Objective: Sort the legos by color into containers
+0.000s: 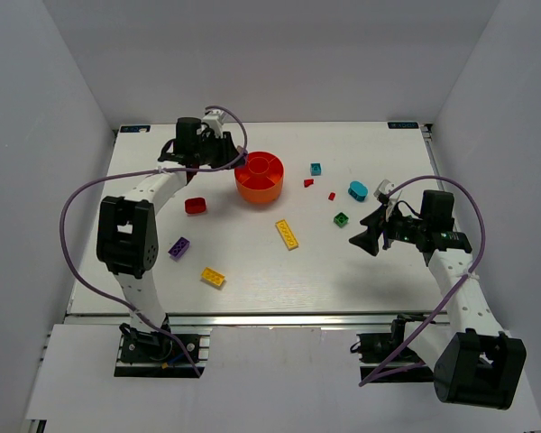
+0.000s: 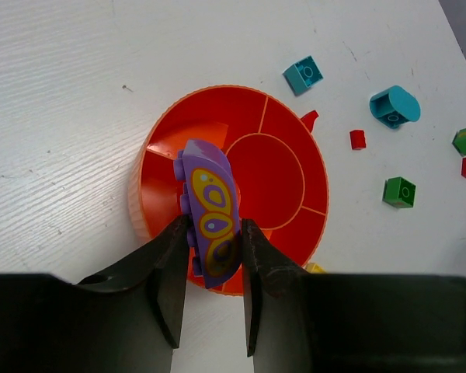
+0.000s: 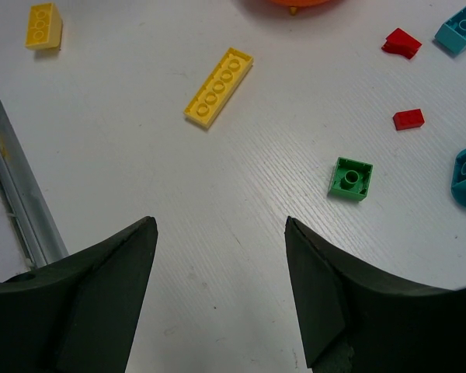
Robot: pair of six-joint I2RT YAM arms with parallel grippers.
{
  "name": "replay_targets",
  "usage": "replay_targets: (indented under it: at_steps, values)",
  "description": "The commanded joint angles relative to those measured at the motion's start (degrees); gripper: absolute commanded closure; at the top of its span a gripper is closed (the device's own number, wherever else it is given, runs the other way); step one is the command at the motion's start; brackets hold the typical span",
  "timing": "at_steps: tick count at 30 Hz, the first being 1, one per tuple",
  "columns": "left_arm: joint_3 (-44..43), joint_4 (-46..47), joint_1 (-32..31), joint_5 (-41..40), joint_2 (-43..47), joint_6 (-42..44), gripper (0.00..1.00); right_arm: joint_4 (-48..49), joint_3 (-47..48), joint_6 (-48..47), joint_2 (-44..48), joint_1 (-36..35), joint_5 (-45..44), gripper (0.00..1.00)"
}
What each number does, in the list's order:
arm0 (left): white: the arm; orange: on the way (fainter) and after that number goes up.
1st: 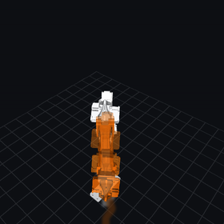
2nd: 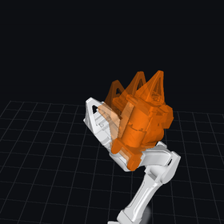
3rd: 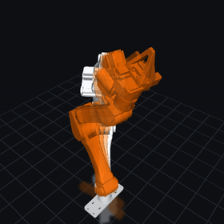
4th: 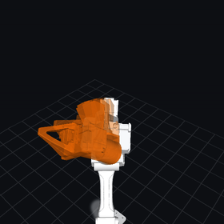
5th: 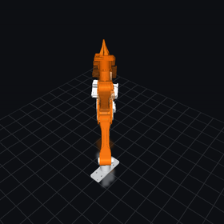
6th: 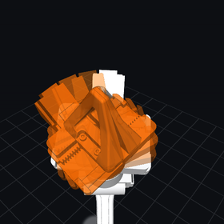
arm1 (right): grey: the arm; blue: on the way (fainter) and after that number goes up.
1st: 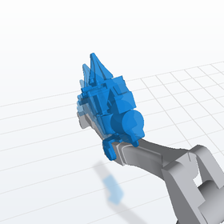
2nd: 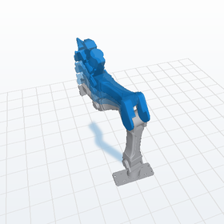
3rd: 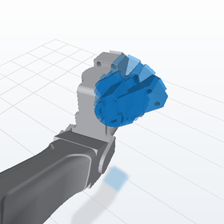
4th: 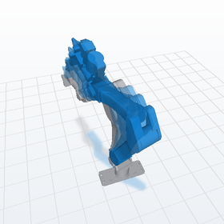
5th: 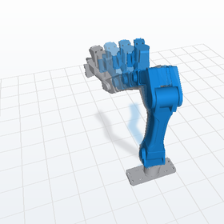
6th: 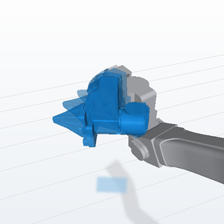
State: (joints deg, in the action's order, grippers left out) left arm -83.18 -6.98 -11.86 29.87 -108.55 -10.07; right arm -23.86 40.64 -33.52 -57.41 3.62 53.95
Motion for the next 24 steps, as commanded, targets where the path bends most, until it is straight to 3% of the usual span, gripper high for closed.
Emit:
replay_targets:
  at_steps: [1, 18, 24]
  values:
    - [-1.37, 0.04, -0.97, 0.98, 0.45, 0.13, 0.77, 0.92, 1.19, -0.5, 0.01, -0.1, 0.19, 0.28]
    - [-3.84, -2.24, -0.97, -2.53, -1.49, -1.62, 0.55, 0.92, 1.19, -0.5, 0.1, -0.01, 0.19, 0.28]
    - [-4.19, -2.33, -1.5, -2.44, -1.22, -2.15, 0.41, 0.92, 1.19, -0.67, 0.1, -0.1, 0.19, 0.27]
